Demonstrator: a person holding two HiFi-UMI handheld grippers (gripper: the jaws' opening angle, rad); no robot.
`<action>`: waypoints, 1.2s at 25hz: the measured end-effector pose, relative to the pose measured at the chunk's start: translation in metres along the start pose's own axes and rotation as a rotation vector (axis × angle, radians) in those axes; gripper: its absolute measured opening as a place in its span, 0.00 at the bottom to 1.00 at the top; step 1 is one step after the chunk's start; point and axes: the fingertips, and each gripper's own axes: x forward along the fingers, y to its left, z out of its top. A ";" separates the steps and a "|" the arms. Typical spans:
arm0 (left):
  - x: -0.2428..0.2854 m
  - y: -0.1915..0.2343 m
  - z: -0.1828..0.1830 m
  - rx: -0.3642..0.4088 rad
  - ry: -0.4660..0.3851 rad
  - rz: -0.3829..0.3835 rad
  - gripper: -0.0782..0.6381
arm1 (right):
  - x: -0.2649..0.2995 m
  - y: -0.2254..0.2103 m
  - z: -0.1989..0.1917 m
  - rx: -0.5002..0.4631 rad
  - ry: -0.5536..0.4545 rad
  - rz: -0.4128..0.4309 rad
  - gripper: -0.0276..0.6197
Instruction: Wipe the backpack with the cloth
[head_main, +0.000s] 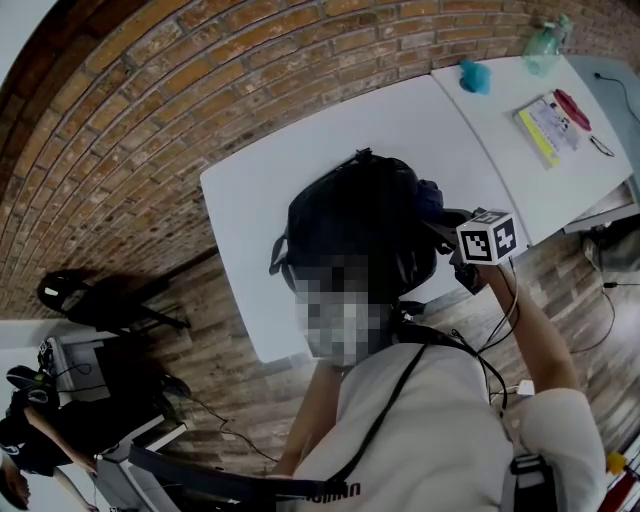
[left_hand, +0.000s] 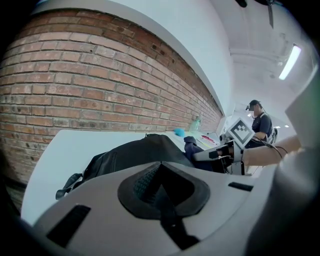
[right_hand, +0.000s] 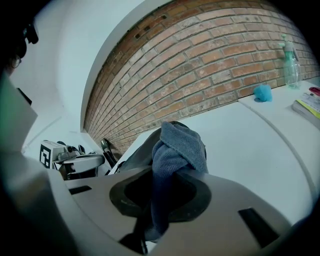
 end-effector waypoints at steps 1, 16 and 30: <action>0.000 0.000 0.000 -0.001 0.000 0.000 0.11 | -0.002 0.003 -0.003 0.004 0.001 0.004 0.15; 0.004 -0.005 -0.003 -0.003 0.008 -0.009 0.11 | -0.027 0.027 -0.044 0.037 0.023 0.089 0.15; 0.005 -0.007 -0.004 -0.005 0.014 -0.008 0.11 | -0.044 0.045 -0.071 0.030 0.046 0.125 0.15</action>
